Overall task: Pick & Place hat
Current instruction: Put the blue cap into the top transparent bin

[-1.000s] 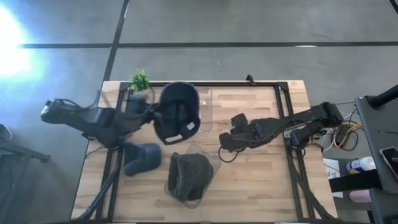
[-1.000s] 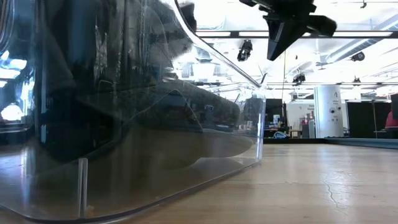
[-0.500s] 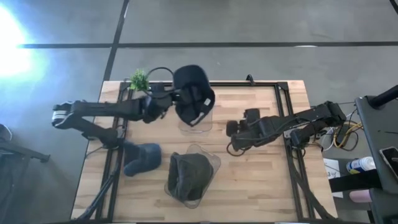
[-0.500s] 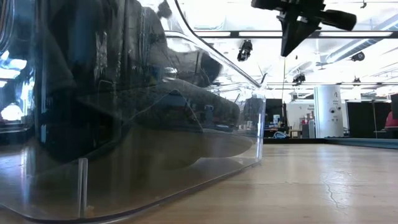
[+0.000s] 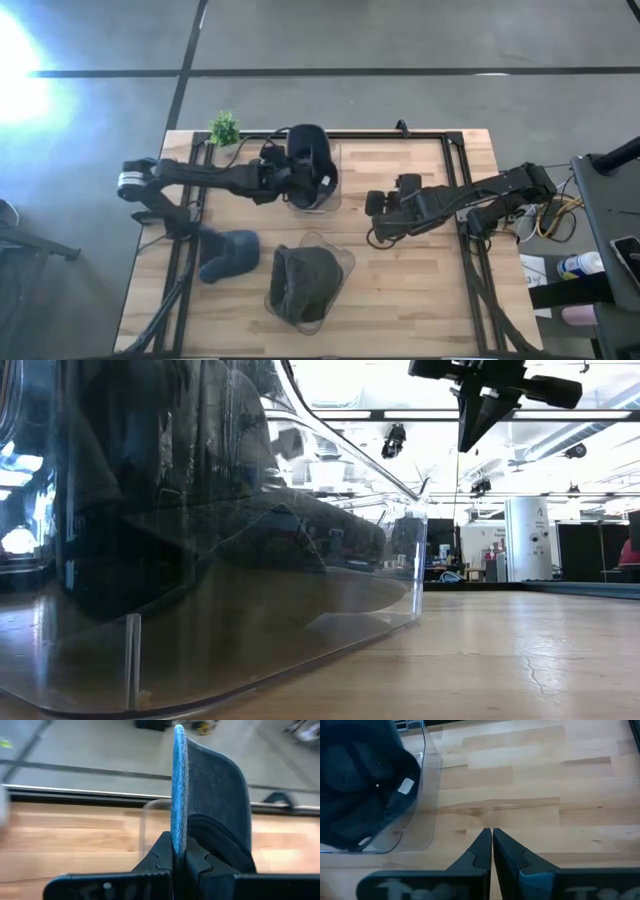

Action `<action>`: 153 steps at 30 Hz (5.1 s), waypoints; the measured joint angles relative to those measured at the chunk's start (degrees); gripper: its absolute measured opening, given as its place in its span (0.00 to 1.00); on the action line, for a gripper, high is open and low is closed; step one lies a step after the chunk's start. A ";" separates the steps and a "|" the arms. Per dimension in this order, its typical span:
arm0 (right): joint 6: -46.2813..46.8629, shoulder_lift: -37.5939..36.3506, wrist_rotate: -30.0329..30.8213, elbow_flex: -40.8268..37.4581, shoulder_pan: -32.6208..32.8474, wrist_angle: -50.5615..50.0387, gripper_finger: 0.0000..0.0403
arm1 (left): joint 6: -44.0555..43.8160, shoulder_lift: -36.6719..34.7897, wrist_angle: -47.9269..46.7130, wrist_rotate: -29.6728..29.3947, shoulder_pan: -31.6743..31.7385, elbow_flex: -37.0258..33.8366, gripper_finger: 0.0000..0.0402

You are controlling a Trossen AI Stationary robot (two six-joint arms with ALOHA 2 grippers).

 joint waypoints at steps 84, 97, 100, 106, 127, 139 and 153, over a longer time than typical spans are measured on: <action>-42.85 -0.31 -29.35 0.33 -8.09 30.54 0.03 | 6.83 -20.02 -8.91 45.18 -20.53 -31.70 0.38; -37.25 5.71 -44.26 -8.73 -0.16 33.71 0.03 | 7.43 -22.58 -21.49 47.07 -22.93 -32.22 0.38; -36.04 8.32 -46.80 -9.61 0.22 37.49 0.03 | 7.57 -22.74 -21.54 49.92 -24.19 -32.24 0.38; -32.92 12.08 -49.09 -9.70 0.59 48.41 0.03 | 4.65 -23.04 -21.55 53.15 -28.18 -32.75 0.38; -34.58 7.31 -32.18 -7.00 -6.65 41.09 0.03 | 1.29 -23.11 -11.13 51.83 -37.83 -33.38 0.38; -31.00 4.59 -35.52 -0.76 2.09 34.68 0.03 | -8.09 -23.67 -9.54 53.29 -50.05 -34.26 0.38; -21.49 10.45 -45.30 -1.27 7.17 44.04 0.03 | 2.71 -23.82 13.58 55.86 -54.94 -36.74 0.32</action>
